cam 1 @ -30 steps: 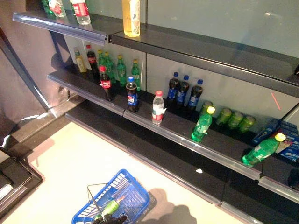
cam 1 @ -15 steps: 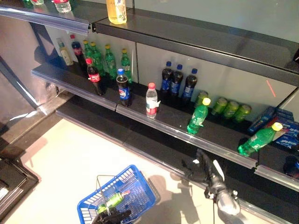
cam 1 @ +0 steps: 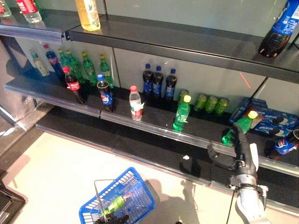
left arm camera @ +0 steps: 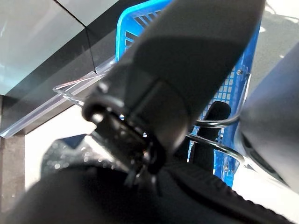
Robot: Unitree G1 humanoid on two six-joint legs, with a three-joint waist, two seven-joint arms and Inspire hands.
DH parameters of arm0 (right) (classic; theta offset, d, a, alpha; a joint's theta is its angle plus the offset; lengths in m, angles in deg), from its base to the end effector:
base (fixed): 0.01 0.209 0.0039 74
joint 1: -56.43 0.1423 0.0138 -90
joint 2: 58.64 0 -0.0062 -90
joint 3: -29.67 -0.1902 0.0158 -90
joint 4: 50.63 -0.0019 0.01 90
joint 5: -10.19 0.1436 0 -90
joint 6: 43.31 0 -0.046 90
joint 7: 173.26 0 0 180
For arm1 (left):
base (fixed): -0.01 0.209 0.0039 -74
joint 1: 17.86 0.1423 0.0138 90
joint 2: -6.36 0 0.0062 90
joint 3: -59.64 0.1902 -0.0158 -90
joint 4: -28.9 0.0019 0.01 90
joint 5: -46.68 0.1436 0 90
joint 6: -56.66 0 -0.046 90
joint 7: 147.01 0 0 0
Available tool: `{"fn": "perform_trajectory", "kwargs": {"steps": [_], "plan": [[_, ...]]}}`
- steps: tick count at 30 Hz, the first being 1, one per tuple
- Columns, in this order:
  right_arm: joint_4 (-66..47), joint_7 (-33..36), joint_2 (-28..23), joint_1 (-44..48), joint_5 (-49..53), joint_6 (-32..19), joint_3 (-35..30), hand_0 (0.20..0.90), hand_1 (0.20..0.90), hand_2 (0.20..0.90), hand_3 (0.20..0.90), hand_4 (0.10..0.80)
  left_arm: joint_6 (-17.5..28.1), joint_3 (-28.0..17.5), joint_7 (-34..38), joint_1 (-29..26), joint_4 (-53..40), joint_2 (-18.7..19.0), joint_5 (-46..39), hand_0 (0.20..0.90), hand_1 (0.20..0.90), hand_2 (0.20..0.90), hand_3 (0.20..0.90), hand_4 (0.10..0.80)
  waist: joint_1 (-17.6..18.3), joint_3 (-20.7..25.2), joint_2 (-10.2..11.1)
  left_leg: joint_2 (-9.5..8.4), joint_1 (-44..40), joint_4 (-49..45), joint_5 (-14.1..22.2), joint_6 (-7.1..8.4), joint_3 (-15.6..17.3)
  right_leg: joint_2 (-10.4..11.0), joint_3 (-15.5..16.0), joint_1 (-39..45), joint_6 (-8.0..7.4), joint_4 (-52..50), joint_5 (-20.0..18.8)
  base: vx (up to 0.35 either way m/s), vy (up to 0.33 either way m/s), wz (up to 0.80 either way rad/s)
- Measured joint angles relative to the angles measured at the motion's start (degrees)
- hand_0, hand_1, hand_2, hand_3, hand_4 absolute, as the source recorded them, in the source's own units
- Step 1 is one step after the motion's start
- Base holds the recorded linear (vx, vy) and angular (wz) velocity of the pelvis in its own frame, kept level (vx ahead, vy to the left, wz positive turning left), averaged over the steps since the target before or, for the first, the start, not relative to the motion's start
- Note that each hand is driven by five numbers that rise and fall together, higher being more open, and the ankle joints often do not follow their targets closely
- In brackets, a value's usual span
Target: Pick up the drink and place into the basket.
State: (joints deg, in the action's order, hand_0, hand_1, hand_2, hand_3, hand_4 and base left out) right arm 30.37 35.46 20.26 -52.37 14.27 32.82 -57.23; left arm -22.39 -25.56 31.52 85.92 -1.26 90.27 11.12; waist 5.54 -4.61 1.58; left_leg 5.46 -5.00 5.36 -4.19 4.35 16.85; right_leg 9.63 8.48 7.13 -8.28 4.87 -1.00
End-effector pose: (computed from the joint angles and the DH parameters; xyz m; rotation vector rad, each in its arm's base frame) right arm 0.1395 -0.2269 0.0382 -0.3497 -0.1392 -0.3825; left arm 0.0217 0.2099 -0.1286 -0.3254 1.0232 0.4450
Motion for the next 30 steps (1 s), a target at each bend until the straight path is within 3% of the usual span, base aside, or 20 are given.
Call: {"fn": "perform_trajectory", "kwargs": {"steps": [8, 15, 19, 23, 30], "plan": [[-3.71, 9.42, -0.20, 0.12, 0.40, -1.13, -6.90, 0.900, 0.900, 0.900, 0.900, 0.800, 0.00, -0.50, -0.02, 0.24, 0.90, -0.04, 0.01, 0.300, 0.300, 0.300, 0.200, 0.100, 1.11, 0.19, -0.07, 0.13, -0.89, 0.02, 0.35, 0.09, 1.83, -0.04, -1.83, -0.56, -0.03, 0.02, -0.61, 0.024, 0.008, -0.15], [-3.64, 10.67, -0.98, 1.16, 5.99, -0.39, -5.89, 0.900, 0.900, 0.900, 0.900, 0.800, 0.05, -0.67, 0.02, -0.11, 2.07, 0.07, 0.18, 0.300, 0.300, 0.300, 0.200, 0.100, 1.01, 0.08, -0.15, 0.33, -0.90, -0.42, 0.60, 0.14, 3.05, -0.10, -2.68, -2.32, 0.00, -1.01, -0.68, 0.040, -0.061, -0.15], [-2.37, 12.90, -2.57, 5.61, 9.00, -0.48, -4.87, 0.900, 0.900, 0.900, 0.900, 0.800, 0.05, 1.64, 0.58, -1.44, 2.06, 0.80, 0.16, 0.300, 0.300, 0.300, 0.200, 0.100, 0.87, -1.36, -0.43, 0.43, 0.50, -1.03, 0.60, 0.10, 3.04, -0.05, -2.73, -4.58, 0.03, -2.41, -0.66, -0.098, -0.099, -0.07], [0.06, 15.17, -4.32, 13.43, 9.59, -0.57, -4.70, 0.900, 0.900, 0.900, 0.900, 0.800, 0.27, 4.21, 0.88, -5.92, 1.87, 1.59, 0.01, 0.300, 0.300, 0.300, 0.200, 0.100, 0.83, -6.18, -1.24, 0.85, 5.52, -4.92, 0.96, -0.35, 2.49, 0.16, -2.82, -9.42, 0.36, -5.34, -0.86, -0.164, -0.045, -0.03], [3.43, 17.26, -6.41, 25.32, 9.86, -0.60, -4.11, 0.900, 0.900, 0.900, 0.900, 0.800, 2.25, 8.19, 0.88, -12.53, -1.65, 1.13, -2.20, 0.300, 0.300, 0.300, 0.200, 0.100, 0.67, -15.42, -4.57, 0.98, 13.64, -9.64, 1.33, -0.91, 0.55, 0.63, -3.21, -18.44, 0.78, -11.23, -1.07, -0.156, -0.016, -0.06]]}}
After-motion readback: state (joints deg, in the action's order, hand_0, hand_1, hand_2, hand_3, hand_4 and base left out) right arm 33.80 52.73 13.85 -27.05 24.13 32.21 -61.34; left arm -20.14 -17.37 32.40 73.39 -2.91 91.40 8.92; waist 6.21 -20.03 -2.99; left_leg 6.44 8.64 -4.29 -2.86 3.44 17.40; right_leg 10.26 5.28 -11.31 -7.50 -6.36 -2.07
